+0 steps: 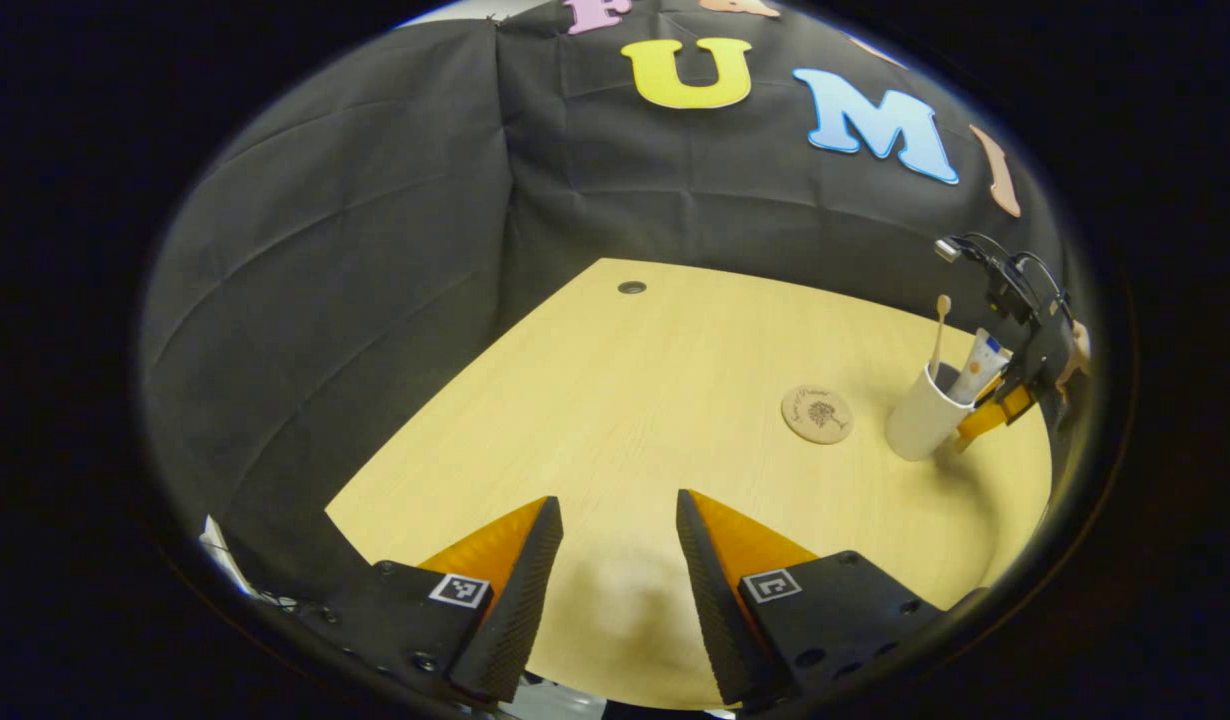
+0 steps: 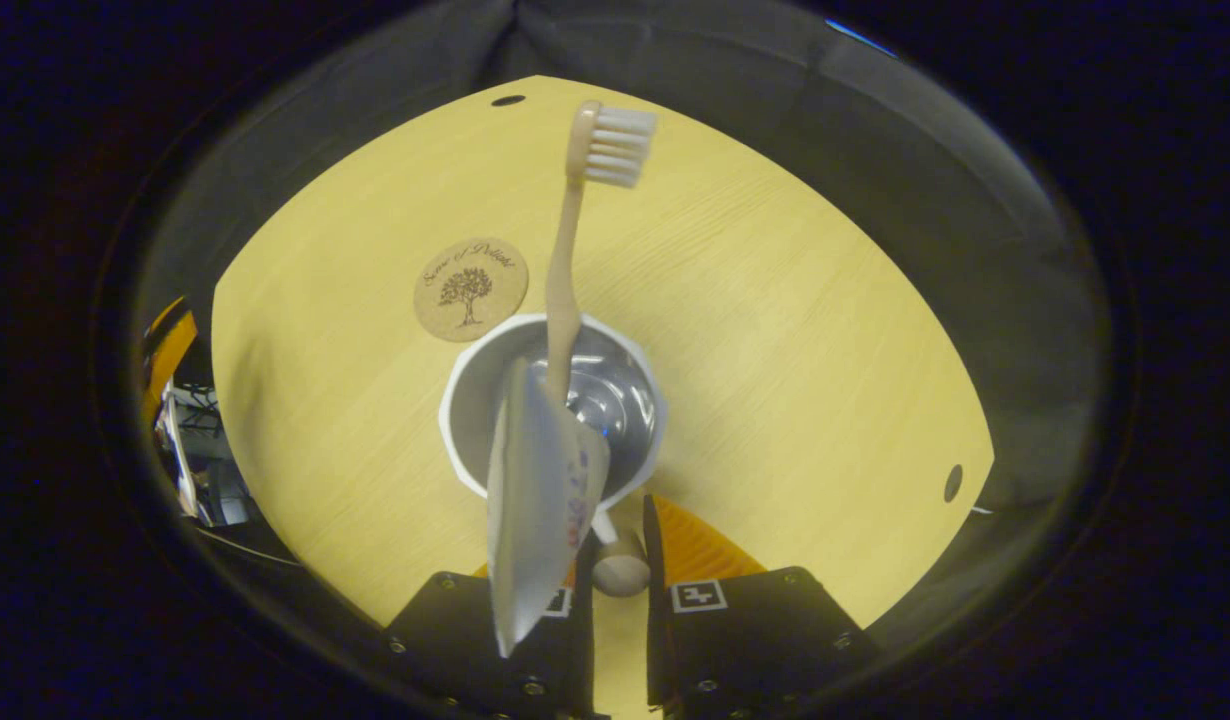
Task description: Put the toothbrush and toothpaste on the desktop into the cup, then pick up the cup and place it on the coaster on the desktop.
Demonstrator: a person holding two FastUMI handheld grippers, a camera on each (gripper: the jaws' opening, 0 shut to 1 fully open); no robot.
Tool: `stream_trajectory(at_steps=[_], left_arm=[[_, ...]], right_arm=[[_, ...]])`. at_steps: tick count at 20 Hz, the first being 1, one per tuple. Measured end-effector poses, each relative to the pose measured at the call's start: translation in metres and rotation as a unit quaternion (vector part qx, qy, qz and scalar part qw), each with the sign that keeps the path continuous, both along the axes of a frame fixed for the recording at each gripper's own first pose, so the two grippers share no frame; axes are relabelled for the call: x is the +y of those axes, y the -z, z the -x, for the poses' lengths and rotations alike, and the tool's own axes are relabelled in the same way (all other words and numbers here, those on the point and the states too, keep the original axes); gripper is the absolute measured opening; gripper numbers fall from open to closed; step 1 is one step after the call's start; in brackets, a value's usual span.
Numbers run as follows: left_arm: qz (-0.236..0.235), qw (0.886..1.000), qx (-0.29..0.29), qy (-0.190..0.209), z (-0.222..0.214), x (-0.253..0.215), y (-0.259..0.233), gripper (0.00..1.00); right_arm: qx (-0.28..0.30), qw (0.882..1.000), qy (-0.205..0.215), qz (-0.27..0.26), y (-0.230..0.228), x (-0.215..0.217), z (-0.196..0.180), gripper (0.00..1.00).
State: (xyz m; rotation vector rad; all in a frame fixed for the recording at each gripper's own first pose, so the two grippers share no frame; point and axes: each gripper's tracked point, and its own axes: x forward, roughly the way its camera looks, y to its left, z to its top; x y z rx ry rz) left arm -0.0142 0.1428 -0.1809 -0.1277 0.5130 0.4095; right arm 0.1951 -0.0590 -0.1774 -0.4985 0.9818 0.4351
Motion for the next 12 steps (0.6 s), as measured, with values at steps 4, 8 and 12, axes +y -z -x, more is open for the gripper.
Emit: stream_trajectory(at_steps=[4,8,12], left_arm=[[0.0,1.0,-0.002,-0.002,-0.0004,0.0017,0.0,0.77],[0.002,1.0,-0.004,-0.005,0.0,0.0026,0.0005,0.77],[0.003,1.0,-0.004,-0.007,-0.0003,0.0032,-0.0007,0.77]], right_arm=[[-0.003,1.0,0.015,-0.019,-0.0025,0.0026,0.0011,0.17],[-0.011,0.999,0.021,-0.028,-0.0072,0.0048,0.0041,0.13],[-0.009,0.998,0.032,-0.047,-0.0043,0.0089,0.0076,0.13]])
